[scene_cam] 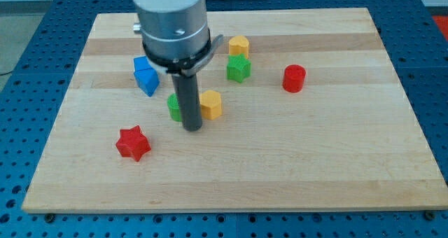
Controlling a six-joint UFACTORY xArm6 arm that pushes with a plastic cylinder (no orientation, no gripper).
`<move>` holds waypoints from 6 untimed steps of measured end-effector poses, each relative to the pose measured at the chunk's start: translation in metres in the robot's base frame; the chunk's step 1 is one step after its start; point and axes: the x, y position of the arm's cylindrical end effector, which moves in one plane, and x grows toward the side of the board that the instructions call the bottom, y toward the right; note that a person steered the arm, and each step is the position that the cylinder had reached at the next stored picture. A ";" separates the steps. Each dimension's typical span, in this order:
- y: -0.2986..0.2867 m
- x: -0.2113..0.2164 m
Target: Push the green circle up a bit
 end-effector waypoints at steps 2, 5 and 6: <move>-0.051 -0.003; -0.028 -0.035; -0.027 -0.045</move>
